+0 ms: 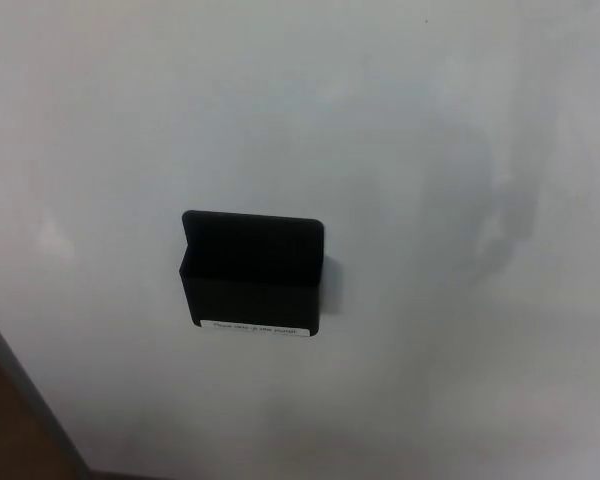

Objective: A magnetic marker holder is on the left hand side of the white board, the robot put the index and middle finger into the opening of the container and pull off the magnetic holder and hand it to a human on the left hand side.

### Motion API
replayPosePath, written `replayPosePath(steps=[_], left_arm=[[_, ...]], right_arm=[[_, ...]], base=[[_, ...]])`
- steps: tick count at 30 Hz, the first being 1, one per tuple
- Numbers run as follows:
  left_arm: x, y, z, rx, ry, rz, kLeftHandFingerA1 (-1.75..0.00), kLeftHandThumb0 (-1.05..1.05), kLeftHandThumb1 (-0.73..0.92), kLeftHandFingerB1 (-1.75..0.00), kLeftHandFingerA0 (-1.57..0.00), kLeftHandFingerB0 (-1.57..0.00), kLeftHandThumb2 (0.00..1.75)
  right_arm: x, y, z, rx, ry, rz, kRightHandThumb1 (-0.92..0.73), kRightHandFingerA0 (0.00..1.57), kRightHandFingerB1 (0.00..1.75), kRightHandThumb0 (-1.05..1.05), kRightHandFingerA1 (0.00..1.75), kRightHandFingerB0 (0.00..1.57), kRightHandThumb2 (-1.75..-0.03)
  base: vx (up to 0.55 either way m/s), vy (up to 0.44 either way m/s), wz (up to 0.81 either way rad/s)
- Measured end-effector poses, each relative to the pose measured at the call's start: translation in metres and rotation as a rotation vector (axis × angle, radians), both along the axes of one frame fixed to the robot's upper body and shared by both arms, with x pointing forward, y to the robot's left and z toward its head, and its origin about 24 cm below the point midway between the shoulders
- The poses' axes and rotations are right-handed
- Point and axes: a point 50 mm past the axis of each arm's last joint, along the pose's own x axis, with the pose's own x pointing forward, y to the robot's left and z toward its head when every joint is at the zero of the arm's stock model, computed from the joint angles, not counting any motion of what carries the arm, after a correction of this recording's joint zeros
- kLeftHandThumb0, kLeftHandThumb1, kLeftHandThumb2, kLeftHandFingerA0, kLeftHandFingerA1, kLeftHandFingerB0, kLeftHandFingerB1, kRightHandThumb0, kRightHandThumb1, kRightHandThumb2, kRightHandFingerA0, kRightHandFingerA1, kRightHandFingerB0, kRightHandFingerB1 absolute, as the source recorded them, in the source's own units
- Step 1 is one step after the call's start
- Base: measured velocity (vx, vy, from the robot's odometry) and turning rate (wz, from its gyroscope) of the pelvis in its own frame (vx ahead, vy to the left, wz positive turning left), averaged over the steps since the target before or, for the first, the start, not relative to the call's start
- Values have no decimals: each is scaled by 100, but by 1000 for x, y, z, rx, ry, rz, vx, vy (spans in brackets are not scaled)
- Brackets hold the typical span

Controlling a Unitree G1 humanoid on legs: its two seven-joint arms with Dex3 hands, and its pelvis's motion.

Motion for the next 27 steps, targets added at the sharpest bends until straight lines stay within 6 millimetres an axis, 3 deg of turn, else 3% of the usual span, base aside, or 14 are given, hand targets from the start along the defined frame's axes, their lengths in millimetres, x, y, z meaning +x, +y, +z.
replayPosePath(steps=[1,4,7,8,9,13,14,15,17,18,19,22,27], left_arm=[[2,0,3,-3,-27,-6,-48,-62,46,-43,-38,-27,78],[14,1,14,11,-121,-38,-48,-64,46,-42,-38,-25,78],[35,8,40,71,-282,-104,-48,-64,46,-42,-38,-25,78],[40,9,46,86,-316,-119,-46,-58,43,-41,-38,-25,73],[43,11,50,98,-341,-131,-36,-52,50,-31,-42,-31,56],[71,21,96,211,-543,-241,-36,-52,50,-31,-42,-31,56],[77,23,107,237,-586,-266,-37,-55,48,-32,-51,-35,55],[83,24,120,267,-634,-297,-46,-68,42,-43,-41,-33,77],[92,24,139,309,-702,-337,-46,-68,42,-43,-41,-33,77],[97,24,150,336,-742,-363,-35,-65,49,-32,-42,-37,56],[103,23,162,364,-784,-393,-34,-66,50,-32,-39,-35,57],[118,14,200,451,-916,-500,-32,-72,47,-33,-32,-34,58],[145,-18,263,610,-1127,-754,-33,-74,46,-33,-31,-34,60]], right_arm=[[1,0,1,11,-18,-7,-74,58,32,-58,46,34,-62],[6,1,4,32,-66,-23,-74,58,33,-59,46,34,-62],[17,3,10,57,-143,-37,-74,58,33,-59,46,34,-62],[19,4,12,62,-158,-40,-73,63,33,-60,45,36,-62],[20,4,13,65,-171,-43,-74,61,33,-60,46,35,-62],[30,3,18,76,-242,-49,-74,61,33,-60,46,35,-62],[32,3,19,77,-255,-49,-74,62,33,-61,46,35,-62],[34,3,20,78,-269,-49,-73,62,33,-61,46,36,-62],[36,3,21,78,-282,-48,-73,62,33,-61,46,36,-62],[37,4,22,78,-289,-48,-73,63,34,-62,46,37,-62],[39,4,23,78,-297,-48,-59,57,48,-66,58,32,-91],[41,3,24,77,-320,-53,-60,57,48,-66,59,32,-91],[45,2,26,75,-353,-60,-60,57,48,-64,59,32,-91]], base=[[0,0,0],[0,0,0],[0,0,0],[0,0,0],[0,0,0],[0,0,0],[0,0,0],[0,0,0],[0,0,0],[0,0,0],[0,0,0],[0,0,0],[0,0,0]])
